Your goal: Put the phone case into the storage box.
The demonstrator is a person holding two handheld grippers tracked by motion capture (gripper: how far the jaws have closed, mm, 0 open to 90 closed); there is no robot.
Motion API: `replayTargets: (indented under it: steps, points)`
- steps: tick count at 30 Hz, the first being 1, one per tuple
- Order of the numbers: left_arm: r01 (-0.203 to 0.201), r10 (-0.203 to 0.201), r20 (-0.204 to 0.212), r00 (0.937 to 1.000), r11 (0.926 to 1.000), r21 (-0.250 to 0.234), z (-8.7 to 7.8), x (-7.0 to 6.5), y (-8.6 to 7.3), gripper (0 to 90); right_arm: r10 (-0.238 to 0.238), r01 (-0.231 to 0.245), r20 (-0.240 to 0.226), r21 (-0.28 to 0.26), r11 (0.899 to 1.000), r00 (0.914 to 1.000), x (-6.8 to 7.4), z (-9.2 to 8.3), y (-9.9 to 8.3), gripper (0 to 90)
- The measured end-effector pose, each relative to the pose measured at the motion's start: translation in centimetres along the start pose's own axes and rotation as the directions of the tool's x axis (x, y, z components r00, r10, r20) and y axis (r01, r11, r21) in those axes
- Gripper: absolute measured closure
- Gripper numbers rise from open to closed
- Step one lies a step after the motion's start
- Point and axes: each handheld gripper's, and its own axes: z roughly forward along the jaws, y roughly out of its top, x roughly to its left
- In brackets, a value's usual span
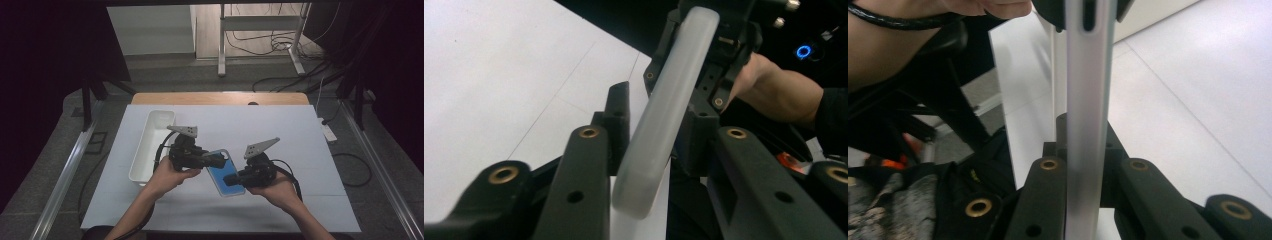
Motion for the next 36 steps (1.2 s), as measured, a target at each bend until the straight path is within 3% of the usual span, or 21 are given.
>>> replayTargets:
  steps: [8,17,18,21,24,29,31,33,35,36]
  points:
    - [-0.012,0.010,-0.066,0.9978,0.9994,-0.032,-0.6,-0.2,0.1,53.7,-0.001,0.003,0.049,-0.031,1.000,0.9988,0.0,-0.5,0.1,85.5]
    - [-0.026,0.021,-0.163,0.9865,0.9992,-0.031,-0.7,-0.2,0.1,35.0,-0.009,0.017,0.132,-0.061,0.998,0.9912,0.2,-0.9,0.1,85.5]
    - [-0.028,0.021,-0.193,0.9809,0.9991,-0.031,-0.7,-0.2,0.1,29.5,-0.008,0.019,0.155,-0.070,0.997,0.9879,0.3,-1.0,0.1,85.5]
    - [-0.032,0.024,-0.216,0.9761,0.9990,-0.032,-0.7,-0.2,0.0,22.0,-0.007,0.023,0.191,-0.080,0.997,0.9816,0.3,-1.2,0.1,85.5]
    - [-0.037,0.028,-0.267,0.9633,0.9989,-0.027,-0.8,-0.2,0.0,17.6,-0.001,0.021,0.220,-0.087,0.996,0.9756,0.3,-1.4,0.1,85.5]
    - [-0.035,0.028,-0.336,0.9413,0.9993,-0.014,-0.7,-0.3,-0.1,2.4,0.009,0.020,0.275,-0.105,0.994,0.9614,0.3,-1.7,0.0,85.5]
    - [-0.032,0.024,-0.347,0.9377,0.9994,-0.016,-0.7,-0.2,-0.2,1.0,0.009,0.025,0.303,-0.108,0.994,0.9531,0.2,-1.7,0.0,85.5]
    - [-0.013,0.001,-0.363,0.9317,0.9994,-0.032,-0.8,-0.1,-0.2,0.3,0.018,0.019,0.312,-0.116,0.993,0.9499,0.2,-1.8,0.0,85.5]
    - [-0.006,-0.008,-0.388,0.9218,0.9994,-0.035,-0.8,-0.2,-0.3,0.2,0.027,0.015,0.327,-0.124,0.992,0.9446,0.2,-1.9,-0.1,85.5]
    - [-0.006,-0.008,-0.388,0.9218,0.9994,-0.035,-0.8,-0.2,-0.3,0.2,0.029,0.015,0.330,-0.128,0.992,0.9435,0.2,-1.9,-0.1,85.5]
